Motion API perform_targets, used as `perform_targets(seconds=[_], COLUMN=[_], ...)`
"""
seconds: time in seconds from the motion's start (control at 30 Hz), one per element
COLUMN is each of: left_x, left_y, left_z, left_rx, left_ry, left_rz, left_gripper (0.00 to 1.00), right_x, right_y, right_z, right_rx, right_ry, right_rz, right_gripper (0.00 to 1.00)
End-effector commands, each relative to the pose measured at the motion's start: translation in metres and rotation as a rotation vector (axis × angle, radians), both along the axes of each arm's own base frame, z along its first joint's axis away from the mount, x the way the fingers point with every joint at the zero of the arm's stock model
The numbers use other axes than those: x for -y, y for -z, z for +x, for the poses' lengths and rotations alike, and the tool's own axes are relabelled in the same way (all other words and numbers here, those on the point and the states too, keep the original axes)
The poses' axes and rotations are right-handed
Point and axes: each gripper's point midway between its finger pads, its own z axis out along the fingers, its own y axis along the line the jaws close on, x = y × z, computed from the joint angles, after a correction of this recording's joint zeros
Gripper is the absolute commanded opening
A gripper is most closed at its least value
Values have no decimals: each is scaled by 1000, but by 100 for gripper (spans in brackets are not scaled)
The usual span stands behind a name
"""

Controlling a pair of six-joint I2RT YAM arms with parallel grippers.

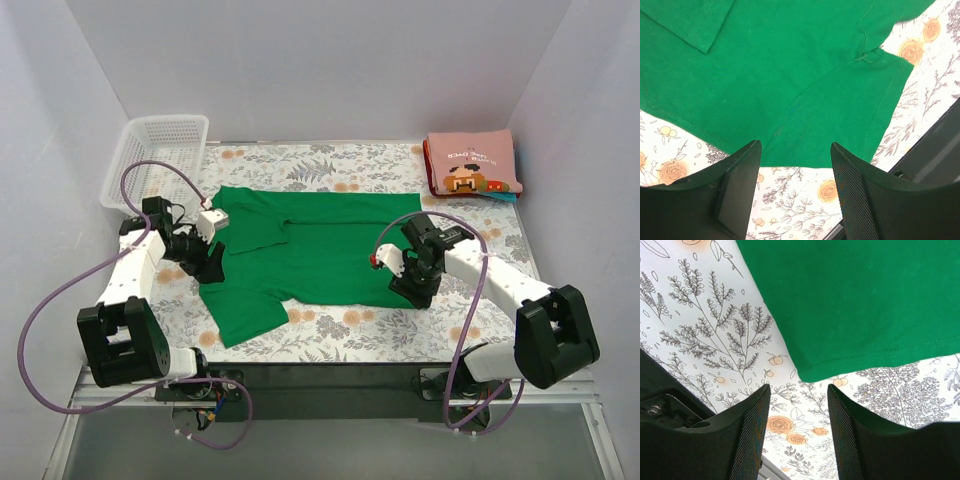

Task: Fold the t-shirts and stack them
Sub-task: Fold the tshirt

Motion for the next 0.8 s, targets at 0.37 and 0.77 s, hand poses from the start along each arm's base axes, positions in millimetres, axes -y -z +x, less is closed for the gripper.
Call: perform_targets(seconds=[0.37,0.77], left_x=[-1,-2], left_y=[-2,26], left_z=[2,-36], left_rx=[102,164], left_ry=[62,251], left_rz=[30,99], left_gripper=[56,53], right_x=[9,34], right_y=[36,49], right_z=[-5,-1], right_rx=[36,127], right_ry=[-3,22], right_rz=[-33,-144], right_gripper=[48,4])
